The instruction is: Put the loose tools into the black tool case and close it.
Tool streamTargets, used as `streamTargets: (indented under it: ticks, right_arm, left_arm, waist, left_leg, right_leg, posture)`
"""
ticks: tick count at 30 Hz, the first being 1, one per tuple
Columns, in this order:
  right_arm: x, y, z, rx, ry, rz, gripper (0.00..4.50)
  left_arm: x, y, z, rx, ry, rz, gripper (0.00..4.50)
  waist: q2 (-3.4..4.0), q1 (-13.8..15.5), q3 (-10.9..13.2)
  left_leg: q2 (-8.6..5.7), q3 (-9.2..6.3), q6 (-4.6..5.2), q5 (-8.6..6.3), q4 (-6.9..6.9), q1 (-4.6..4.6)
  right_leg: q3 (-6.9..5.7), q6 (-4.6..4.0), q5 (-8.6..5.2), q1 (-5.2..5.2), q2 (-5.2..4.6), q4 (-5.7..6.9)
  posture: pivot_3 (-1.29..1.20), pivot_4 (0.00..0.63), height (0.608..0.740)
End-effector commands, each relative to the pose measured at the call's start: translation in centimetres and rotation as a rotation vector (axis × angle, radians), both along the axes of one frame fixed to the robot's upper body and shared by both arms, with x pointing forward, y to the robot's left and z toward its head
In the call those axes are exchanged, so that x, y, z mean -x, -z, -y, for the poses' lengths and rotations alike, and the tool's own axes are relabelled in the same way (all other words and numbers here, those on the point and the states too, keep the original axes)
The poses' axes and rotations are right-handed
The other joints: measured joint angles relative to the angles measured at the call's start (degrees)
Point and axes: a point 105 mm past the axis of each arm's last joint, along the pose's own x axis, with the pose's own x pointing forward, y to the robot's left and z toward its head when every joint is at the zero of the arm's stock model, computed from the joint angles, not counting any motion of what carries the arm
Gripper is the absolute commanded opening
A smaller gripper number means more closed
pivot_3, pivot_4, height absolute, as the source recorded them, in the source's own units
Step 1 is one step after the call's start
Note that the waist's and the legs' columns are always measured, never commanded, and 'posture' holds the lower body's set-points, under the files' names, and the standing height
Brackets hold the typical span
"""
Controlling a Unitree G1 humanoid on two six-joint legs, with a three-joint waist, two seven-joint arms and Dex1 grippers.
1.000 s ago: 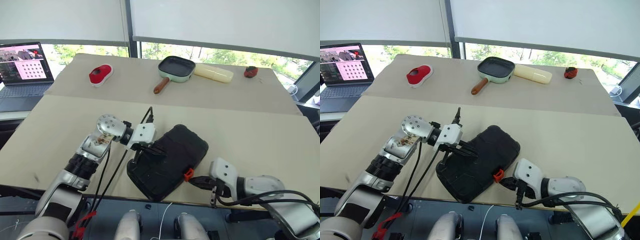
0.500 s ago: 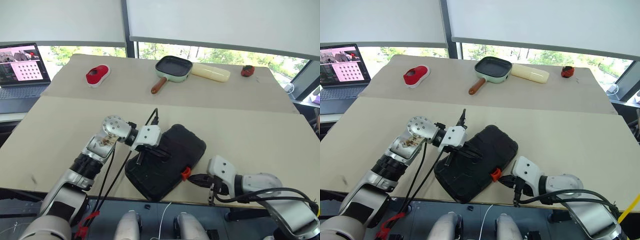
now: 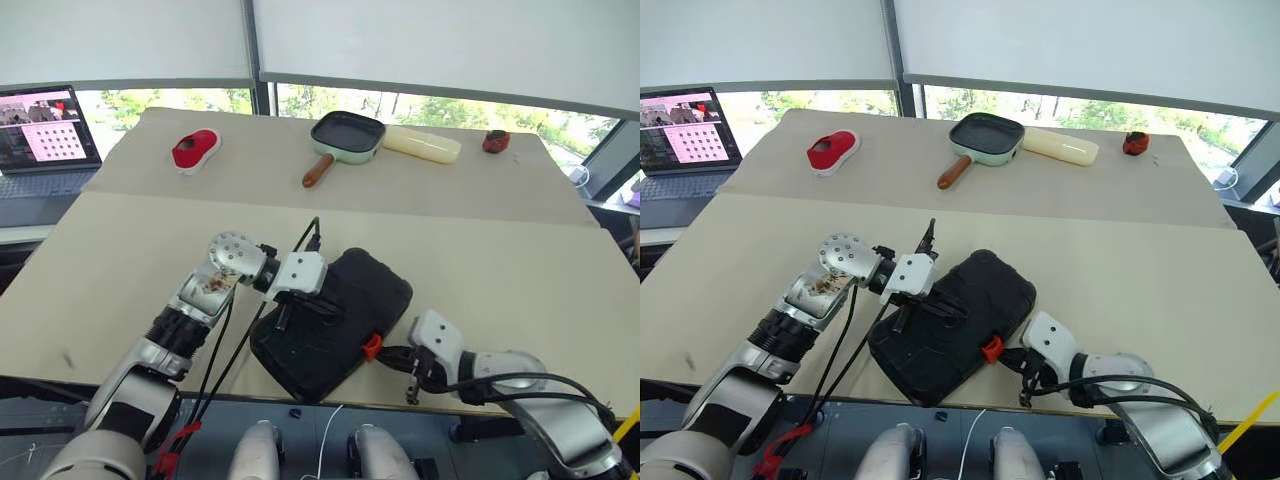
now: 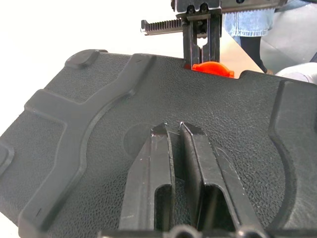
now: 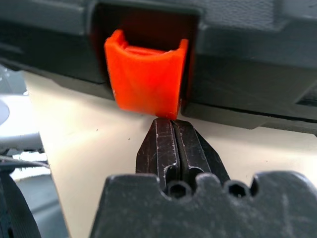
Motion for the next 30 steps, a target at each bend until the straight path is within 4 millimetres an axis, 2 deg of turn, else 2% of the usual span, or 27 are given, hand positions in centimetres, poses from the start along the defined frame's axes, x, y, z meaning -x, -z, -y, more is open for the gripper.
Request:
streamTargets:
  ticks: [1,6,13,16,23,30]
  right_arm:
    - [1.1,-2.6,0.5,-0.025,-0.043,0.052,0.0]
    - [1.4,-4.4,1.1,-0.074,-0.015,0.07,0.0]
    - [0.4,-5.4,0.0,-0.131,-0.01,0.097,0.0]
    - [0.3,-5.4,-0.6,-0.13,-0.032,0.09,0.0]
    - [1.0,-3.3,-0.6,-0.034,-0.072,0.035,0.0]
    - [1.6,-3.7,0.5,-0.024,-0.054,0.036,0.0]
  left_arm:
    - [-0.1,1.9,-0.9,-0.092,-0.017,-0.032,0.45]
    - [-0.4,1.9,-0.8,-0.089,-0.02,-0.025,0.45]
    - [-0.4,1.9,-0.5,-0.081,-0.018,-0.019,0.45]
    - [-0.5,2.0,-0.6,-0.085,-0.02,-0.013,0.45]
    - [-0.7,2.1,-0.8,-0.085,-0.032,-0.012,0.45]
    - [-0.6,2.4,-0.8,-0.084,-0.034,-0.015,0.45]
  waist:
    - [0.0,0.2,0.0]
    - [-0.01,0.2,0.0]
    - [0.0,0.3,0.0]
    - [-0.01,0.3,0.0]
    - [-0.01,0.4,0.0]
    - [-0.01,0.5,0.0]
  left_leg:
    - [-0.02,0.0,0.0,0.0,0.0,-0.02]
    - [0.0,-0.01,0.0,0.0,0.0,0.04]
    - [-0.01,-0.02,0.0,0.0,0.0,0.04]
    - [-0.01,-0.02,0.0,0.0,0.0,0.04]
    - [-0.01,-0.01,0.0,0.0,0.0,0.05]
    - [-0.02,-0.01,0.0,0.0,0.0,0.05]
  right_leg:
    - [0.0,0.0,0.0,0.0,-0.01,-0.01]
    - [-0.01,0.03,-0.02,0.05,-0.01,-0.02]
    - [-0.01,0.02,-0.01,0.06,-0.02,-0.02]
    - [-0.01,0.0,0.0,0.06,-0.02,-0.02]
    - [-0.01,0.01,-0.01,0.07,-0.03,-0.03]
    - [-0.02,0.0,-0.01,0.09,-0.05,-0.04]
  posture:
    - [0.0,0.15,0.74]
    - [0.0,0.15,0.74]
    - [0.0,0.15,0.74]
    - [0.0,0.15,0.74]
    - [0.0,0.15,0.74]
    - [0.0,0.15,0.74]
